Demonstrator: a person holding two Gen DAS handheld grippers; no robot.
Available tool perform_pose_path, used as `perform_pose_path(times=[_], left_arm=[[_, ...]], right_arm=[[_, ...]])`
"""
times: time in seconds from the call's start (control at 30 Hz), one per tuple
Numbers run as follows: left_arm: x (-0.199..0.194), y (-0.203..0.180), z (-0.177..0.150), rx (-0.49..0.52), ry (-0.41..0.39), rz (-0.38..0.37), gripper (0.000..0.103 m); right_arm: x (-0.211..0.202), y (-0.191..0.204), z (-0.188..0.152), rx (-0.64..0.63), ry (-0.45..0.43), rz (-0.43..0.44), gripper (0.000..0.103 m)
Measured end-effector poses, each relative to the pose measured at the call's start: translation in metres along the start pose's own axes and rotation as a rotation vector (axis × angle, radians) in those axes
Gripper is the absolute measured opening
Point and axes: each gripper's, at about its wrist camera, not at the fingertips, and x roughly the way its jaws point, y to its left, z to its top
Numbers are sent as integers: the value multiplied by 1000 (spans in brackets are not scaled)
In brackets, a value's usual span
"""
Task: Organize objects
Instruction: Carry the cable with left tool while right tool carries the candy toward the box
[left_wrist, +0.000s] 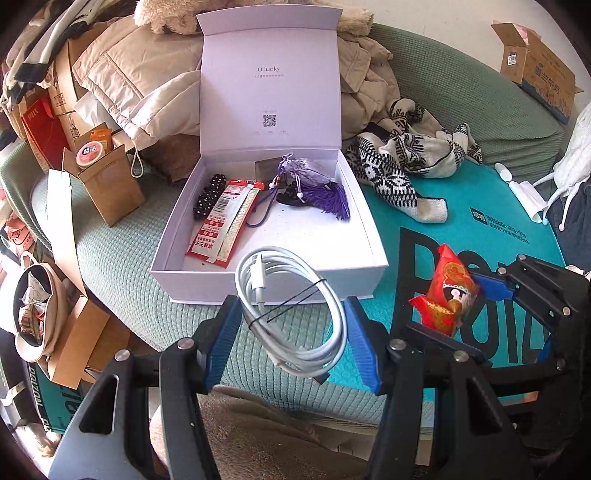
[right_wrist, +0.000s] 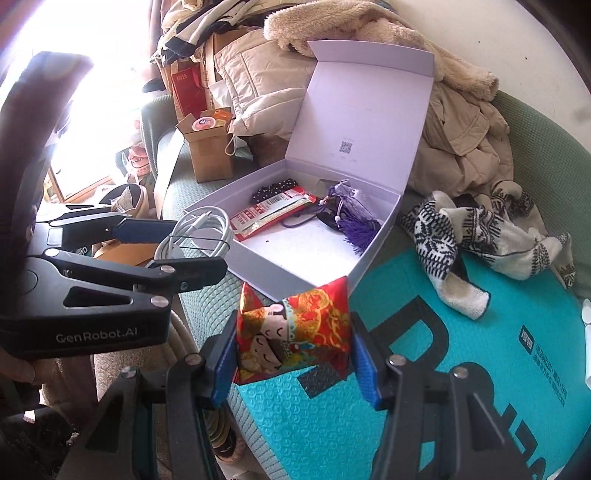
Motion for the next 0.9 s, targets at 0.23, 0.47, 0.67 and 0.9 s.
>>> perform_pose_path(times=[0.23, 0.47, 0.67, 0.9], left_arm=[[6, 18, 21, -7, -3, 12, 55], [16, 33, 43, -6, -6, 13, 55], [29, 43, 64, -6, -2, 21, 55], [49, 50, 85, -3, 3, 8, 55]], right_arm=[[11, 2, 27, -20, -18, 21, 55], [27, -2, 48, -23, -21, 39, 55], [40, -9, 65, -27, -23, 36, 55], [55, -21, 83, -27, -22, 34, 55]])
